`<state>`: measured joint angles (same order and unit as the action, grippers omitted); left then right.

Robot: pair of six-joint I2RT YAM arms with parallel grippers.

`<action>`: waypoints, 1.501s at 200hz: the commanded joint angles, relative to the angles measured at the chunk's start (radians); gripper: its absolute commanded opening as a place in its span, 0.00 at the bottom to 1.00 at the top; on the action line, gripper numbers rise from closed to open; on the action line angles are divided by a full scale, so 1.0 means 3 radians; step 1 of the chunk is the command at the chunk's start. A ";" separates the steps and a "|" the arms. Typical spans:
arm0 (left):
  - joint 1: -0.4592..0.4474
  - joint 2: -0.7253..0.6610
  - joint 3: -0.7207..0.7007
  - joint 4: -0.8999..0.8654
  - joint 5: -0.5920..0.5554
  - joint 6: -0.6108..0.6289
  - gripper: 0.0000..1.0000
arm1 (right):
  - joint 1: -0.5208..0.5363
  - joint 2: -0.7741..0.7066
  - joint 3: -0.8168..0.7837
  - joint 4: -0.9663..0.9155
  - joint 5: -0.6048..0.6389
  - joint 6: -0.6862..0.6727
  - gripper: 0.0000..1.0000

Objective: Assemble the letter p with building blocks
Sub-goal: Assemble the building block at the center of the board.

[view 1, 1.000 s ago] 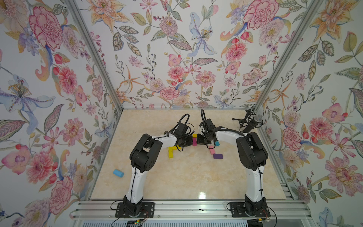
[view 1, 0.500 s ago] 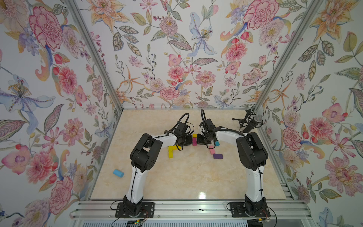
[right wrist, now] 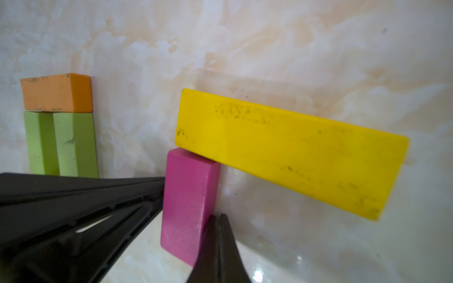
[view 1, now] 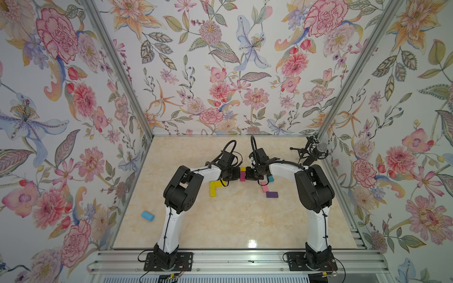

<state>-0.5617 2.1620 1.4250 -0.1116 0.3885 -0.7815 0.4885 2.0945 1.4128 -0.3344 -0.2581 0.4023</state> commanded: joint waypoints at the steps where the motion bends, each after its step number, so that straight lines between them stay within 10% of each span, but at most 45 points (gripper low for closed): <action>1: 0.0029 0.0109 0.0063 -0.0038 0.0010 0.0046 0.00 | -0.0020 0.0080 -0.0082 -0.0127 0.0032 0.0036 0.00; 300: -0.0049 -0.0284 -0.0281 -0.0139 -0.0045 0.0240 0.00 | -0.0061 -0.0144 -0.0393 -0.0117 0.0085 0.0024 0.00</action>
<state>-0.5632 2.1048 1.3598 -0.1390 0.3622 -0.7380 0.4732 2.0548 1.3460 -0.3073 -0.2657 0.4019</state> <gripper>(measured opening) 0.048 0.047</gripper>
